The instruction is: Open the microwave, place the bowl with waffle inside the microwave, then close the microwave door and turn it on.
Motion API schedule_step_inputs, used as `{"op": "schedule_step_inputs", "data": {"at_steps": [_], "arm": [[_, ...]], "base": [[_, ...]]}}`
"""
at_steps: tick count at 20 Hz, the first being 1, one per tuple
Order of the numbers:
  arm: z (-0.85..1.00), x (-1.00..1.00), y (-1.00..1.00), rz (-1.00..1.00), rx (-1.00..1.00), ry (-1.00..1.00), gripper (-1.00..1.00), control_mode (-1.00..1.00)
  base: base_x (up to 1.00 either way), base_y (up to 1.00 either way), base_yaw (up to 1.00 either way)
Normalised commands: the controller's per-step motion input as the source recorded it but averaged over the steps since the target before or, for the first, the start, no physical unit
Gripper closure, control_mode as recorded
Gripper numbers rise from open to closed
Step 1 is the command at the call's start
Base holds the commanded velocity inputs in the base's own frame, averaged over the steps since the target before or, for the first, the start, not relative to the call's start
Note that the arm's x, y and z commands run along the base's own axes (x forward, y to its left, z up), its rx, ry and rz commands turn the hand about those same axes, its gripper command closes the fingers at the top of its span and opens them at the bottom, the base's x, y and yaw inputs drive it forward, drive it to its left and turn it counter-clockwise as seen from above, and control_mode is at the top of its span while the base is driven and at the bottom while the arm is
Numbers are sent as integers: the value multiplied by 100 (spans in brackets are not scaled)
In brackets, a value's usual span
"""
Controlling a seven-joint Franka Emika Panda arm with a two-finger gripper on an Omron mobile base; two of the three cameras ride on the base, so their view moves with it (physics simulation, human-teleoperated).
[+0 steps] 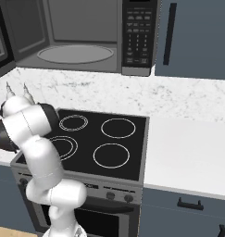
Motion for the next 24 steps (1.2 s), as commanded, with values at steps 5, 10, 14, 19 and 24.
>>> {"op": "schedule_step_inputs", "data": {"at_steps": [5, 10, 14, 19, 24], "arm": [[-31, 21, 18, -1, -5, 0, -100, -100], [-29, 19, 18, 0, -3, 0, -100, -100], [-17, 14, 14, 0, 0, 0, -100, -100], [-2, 5, 5, 0, 0, 0, 100, -100], [0, 0, 0, -1, 2, 0, 100, -100]], "base": [[0, 0, 0], [0, 0, 0], [0, 0, 0], [0, 0, 0], [0, 0, 0]]}}
